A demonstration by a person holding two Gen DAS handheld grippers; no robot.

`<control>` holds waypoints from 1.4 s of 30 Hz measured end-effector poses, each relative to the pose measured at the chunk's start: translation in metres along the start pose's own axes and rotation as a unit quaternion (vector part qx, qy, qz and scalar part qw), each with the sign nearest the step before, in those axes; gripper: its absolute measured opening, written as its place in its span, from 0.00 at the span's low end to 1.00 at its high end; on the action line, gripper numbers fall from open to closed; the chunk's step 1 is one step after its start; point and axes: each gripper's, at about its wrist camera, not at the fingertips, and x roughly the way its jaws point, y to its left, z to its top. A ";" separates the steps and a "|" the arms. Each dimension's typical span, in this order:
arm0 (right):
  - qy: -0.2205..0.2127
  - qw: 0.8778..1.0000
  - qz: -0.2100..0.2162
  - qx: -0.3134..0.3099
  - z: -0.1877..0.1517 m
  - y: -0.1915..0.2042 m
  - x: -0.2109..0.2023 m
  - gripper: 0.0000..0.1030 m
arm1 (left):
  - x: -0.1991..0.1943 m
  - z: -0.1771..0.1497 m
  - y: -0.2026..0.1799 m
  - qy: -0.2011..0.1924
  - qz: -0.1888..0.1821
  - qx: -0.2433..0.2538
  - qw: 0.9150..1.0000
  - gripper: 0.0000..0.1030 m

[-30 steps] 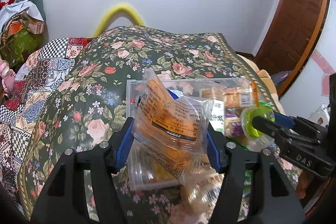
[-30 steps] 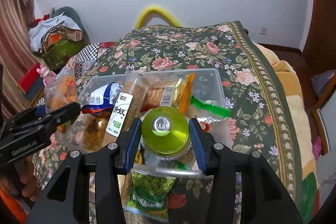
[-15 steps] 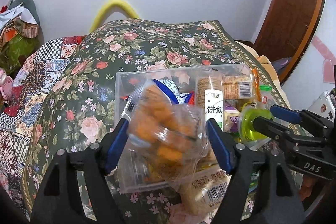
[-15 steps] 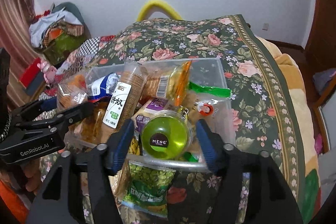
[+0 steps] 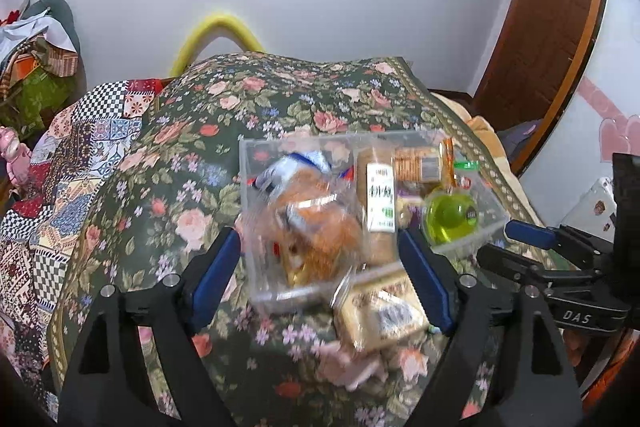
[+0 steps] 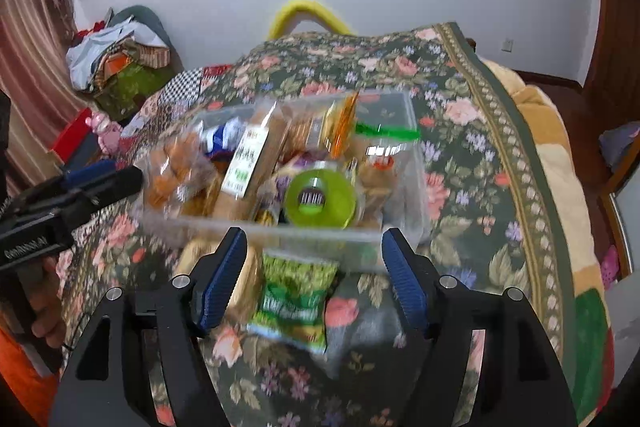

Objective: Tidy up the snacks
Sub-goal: 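Grasp the bread pack with the left tool while the right tool grasps the green pea bag, then carry the bread pack and pea bag over the box and release them inside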

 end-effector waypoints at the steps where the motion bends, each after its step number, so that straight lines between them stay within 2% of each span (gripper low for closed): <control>1: 0.007 1.000 0.001 -0.002 -0.004 0.001 0.003 0.65 | 0.000 -0.004 0.000 0.004 0.001 0.001 1.000 0.80; 7: 0.049 0.999 -0.004 -0.014 -0.021 0.008 0.033 0.65 | 0.005 -0.031 0.003 0.034 0.005 0.005 0.999 0.80; 12: 0.078 0.997 -0.008 -0.011 -0.026 0.007 0.060 0.65 | 0.018 -0.044 0.002 0.059 -0.008 -0.002 0.998 0.80; 15: 0.082 0.996 -0.010 -0.020 -0.027 0.008 0.066 0.64 | 0.025 -0.049 -0.005 0.067 -0.013 0.004 0.998 0.80; 17: 0.081 0.996 -0.012 -0.036 -0.028 0.011 0.066 0.42 | 0.031 -0.050 -0.011 0.075 -0.019 0.006 0.997 0.80; 20: 0.078 0.996 -0.015 -0.049 -0.031 0.011 0.062 0.35 | 0.038 -0.052 -0.025 0.085 -0.029 0.013 0.996 0.80; 25: 0.067 0.997 -0.018 -0.038 -0.041 -0.004 0.044 0.33 | 0.053 -0.054 -0.048 0.098 -0.030 0.030 0.994 0.80; 29: 0.061 0.998 -0.016 -0.026 -0.046 -0.017 0.032 0.33 | 0.070 -0.056 -0.059 0.104 -0.002 0.043 0.994 0.84; 35: 0.054 0.998 -0.011 -0.012 -0.053 -0.026 0.021 0.33 | 0.086 -0.059 -0.060 0.106 0.008 0.023 0.994 0.84; 39: 0.046 0.999 -0.008 -0.008 -0.050 -0.025 0.016 0.33 | 0.078 -0.060 -0.057 0.097 -0.004 0.006 0.995 0.80; 42: 0.034 0.999 -0.006 -0.008 -0.045 -0.022 0.008 0.33 | 0.063 -0.062 -0.064 0.083 0.000 0.027 0.996 0.79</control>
